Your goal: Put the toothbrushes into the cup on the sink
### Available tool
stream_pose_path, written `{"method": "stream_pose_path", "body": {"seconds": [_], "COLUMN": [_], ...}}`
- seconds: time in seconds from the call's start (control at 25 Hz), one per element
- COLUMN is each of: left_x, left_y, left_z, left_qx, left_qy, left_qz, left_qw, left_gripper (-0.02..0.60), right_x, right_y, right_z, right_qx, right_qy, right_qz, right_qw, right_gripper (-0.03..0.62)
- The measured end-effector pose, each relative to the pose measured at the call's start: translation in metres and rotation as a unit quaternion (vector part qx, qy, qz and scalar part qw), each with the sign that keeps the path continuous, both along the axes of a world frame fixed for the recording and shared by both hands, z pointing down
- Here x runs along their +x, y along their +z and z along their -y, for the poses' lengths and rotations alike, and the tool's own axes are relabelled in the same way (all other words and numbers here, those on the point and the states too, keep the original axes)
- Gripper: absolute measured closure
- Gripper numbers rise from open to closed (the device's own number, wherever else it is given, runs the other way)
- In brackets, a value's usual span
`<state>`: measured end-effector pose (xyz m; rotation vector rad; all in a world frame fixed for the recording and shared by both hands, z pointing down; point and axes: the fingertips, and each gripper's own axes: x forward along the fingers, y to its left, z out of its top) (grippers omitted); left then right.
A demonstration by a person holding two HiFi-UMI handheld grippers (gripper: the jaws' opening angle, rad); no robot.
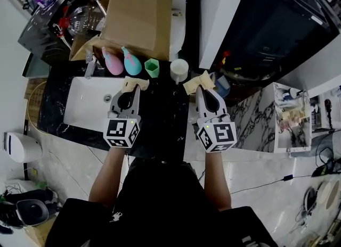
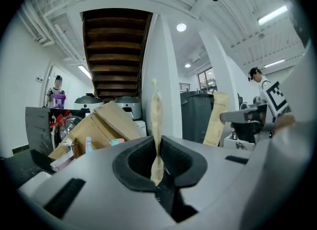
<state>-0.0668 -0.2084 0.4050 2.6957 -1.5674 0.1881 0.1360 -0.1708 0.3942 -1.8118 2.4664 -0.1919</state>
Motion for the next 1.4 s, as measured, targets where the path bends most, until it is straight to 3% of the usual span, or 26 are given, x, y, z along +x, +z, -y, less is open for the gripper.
{"method": "stream_pose_path", "body": {"seconds": [0.36, 1.4], "left_x": [0.015, 0.030], "left_y": [0.003, 0.028], "left_z": [0.036, 0.105], "left_qx": [0.003, 0.003], "left_qy": [0.016, 0.046], "left_qz": [0.004, 0.033], "left_qw": [0.9999, 0.9984], "left_gripper": [0.551, 0.549], "right_x": [0.008, -0.004], "right_y": [0.012, 0.030], "right_z": [0.006, 0.019], "right_qx": [-0.011, -0.038], "right_qy": [0.026, 0.035], "right_qz": [0.007, 0.000], "right_qw": [1.000, 0.999], "right_gripper": [0.588, 0.588]}}
